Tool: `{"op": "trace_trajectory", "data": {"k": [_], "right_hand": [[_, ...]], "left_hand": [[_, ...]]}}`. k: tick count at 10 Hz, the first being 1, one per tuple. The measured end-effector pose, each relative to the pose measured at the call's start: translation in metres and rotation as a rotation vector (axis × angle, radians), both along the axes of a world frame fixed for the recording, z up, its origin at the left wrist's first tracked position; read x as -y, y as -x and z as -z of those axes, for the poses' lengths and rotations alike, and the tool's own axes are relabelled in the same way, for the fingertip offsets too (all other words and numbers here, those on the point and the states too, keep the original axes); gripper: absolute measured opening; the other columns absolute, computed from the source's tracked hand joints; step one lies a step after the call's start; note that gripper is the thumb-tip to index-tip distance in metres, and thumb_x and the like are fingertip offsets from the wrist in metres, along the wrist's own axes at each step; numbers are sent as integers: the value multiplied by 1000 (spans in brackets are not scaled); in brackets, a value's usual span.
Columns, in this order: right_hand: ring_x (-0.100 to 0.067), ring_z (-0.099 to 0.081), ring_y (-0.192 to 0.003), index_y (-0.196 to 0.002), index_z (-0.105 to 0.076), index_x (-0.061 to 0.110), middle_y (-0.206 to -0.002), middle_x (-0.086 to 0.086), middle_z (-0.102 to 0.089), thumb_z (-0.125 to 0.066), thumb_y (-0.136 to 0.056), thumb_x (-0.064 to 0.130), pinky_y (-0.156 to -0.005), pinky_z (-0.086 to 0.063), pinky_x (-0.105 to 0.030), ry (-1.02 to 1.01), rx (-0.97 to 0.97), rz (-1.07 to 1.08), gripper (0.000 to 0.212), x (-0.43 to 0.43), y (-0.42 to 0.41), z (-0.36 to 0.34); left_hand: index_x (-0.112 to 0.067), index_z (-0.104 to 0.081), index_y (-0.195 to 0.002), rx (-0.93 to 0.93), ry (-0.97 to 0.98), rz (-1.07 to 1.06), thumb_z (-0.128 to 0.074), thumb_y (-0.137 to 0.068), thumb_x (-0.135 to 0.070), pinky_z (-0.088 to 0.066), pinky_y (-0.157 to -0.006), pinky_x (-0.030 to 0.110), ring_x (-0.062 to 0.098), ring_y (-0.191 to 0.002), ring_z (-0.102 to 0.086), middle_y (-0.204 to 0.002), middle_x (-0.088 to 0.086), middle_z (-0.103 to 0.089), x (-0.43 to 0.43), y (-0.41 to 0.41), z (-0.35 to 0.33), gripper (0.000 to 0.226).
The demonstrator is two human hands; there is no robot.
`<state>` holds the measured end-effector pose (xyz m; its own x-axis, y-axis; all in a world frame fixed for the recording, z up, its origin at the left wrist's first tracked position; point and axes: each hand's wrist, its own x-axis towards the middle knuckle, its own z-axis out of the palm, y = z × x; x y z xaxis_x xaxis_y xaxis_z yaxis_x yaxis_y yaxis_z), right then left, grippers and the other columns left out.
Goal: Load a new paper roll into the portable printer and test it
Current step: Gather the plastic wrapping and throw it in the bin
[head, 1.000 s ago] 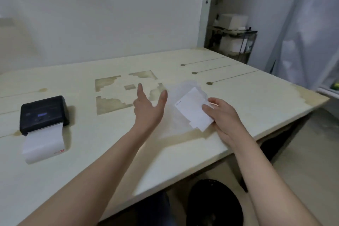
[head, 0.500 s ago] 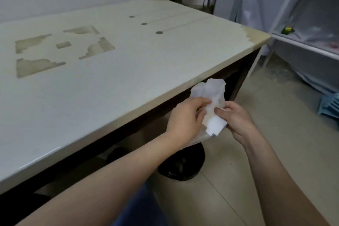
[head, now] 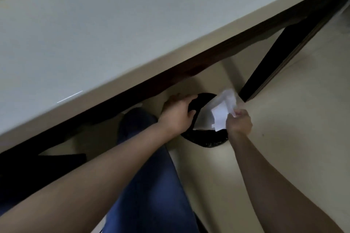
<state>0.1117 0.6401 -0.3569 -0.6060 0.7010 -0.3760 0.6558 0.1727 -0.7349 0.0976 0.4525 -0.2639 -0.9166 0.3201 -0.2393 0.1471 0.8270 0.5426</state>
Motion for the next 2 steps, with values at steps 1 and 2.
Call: {"op": "trace_trajectory", "data": {"k": [1,2], "right_hand": [[-38,-58,-114,-134,-52,16,-132,-17,-56,-63,-89,21,-91,-49,-38,47,126,-195,46,7,2,31],[-39,-50,-126,-142,-46,19,-141,-17,-52,-62,-88,24,-102,-46,-47,16,216,-300,57,11,-2,46]], "left_hand": [[-23,-47,-143,-6,11,-2,-59,-94,-24,-48,-102,45,31,-126,-53,-137,12,-56,13,3,18,51],[-21,-52,-139,-44,24,7,-61,-91,-23,-48,-100,46,33,-122,-55,-132,13,-60,20,3,23,49]]}}
